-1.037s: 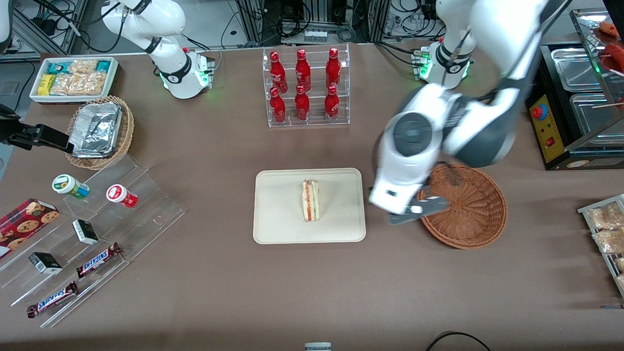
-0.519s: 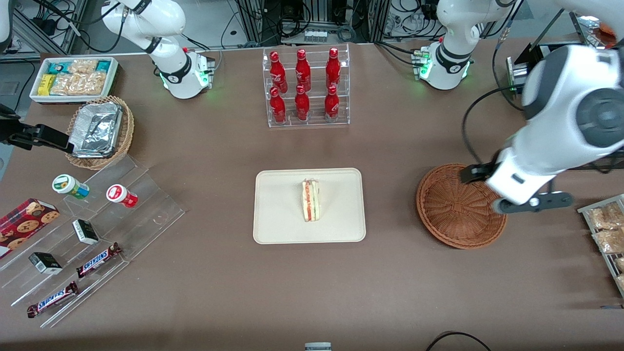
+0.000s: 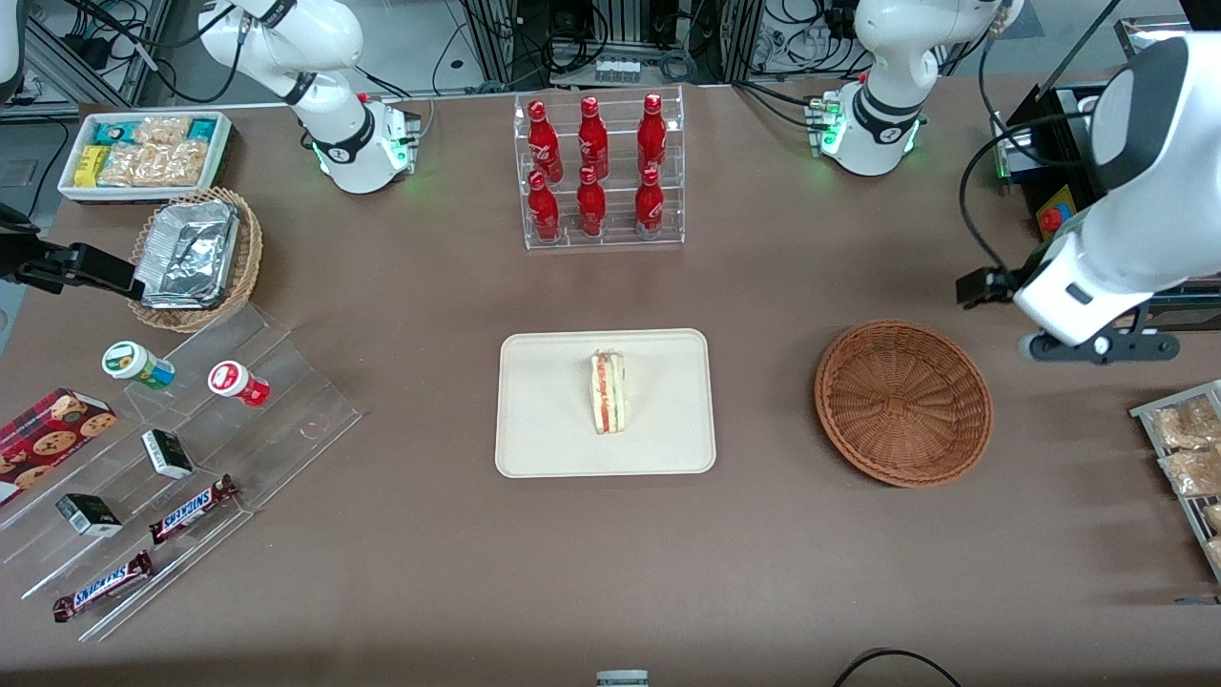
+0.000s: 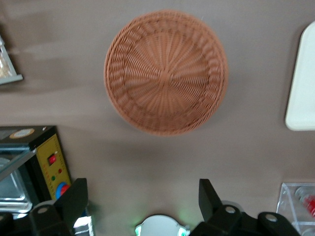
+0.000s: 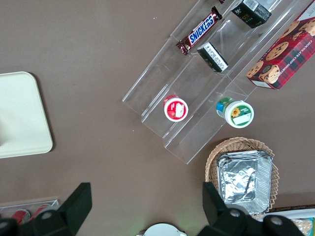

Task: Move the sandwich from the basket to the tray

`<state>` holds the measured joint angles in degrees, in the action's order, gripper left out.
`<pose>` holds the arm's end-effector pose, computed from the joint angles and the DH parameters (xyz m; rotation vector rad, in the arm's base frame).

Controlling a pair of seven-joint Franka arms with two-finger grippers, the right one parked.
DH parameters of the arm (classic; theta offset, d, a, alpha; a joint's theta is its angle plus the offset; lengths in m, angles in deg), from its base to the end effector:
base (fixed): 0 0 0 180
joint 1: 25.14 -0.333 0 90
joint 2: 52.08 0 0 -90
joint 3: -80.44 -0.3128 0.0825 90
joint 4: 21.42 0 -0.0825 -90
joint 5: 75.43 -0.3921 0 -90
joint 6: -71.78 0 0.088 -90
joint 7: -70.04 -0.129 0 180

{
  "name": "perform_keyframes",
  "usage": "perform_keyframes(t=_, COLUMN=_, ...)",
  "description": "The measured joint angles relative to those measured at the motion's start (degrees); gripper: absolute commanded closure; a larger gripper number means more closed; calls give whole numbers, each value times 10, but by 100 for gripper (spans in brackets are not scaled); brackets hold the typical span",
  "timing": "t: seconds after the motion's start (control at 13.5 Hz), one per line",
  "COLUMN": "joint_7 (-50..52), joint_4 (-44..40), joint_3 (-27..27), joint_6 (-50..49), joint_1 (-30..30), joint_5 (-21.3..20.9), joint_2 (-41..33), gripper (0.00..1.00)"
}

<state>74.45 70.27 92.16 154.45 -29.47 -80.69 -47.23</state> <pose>0.5593 -0.0559 0.5300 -3.0213 0.0796 0.3512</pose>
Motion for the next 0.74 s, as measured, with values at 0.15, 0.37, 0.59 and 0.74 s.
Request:
perform_keyframes(t=0.15, joint_7=-27, joint_4=46, joint_3=-56, joint_6=0, joint_1=31, joint_5=21, joint_2=-48, gripper=1)
perform_keyframes(t=0.37, joint_7=-38, joint_4=76, joint_3=-100, joint_6=2, joint_1=62, joint_5=31, joint_2=-90, gripper=0)
perform_keyframes(t=0.59, joint_7=-38, joint_4=77, joint_3=-104, joint_6=16, joint_1=67, joint_5=31, joint_2=-92, gripper=1)
perform_keyframes(t=0.74, joint_7=-45, joint_4=72, joint_3=-106, joint_6=20, joint_1=66, joint_5=31, joint_2=-90, gripper=1)
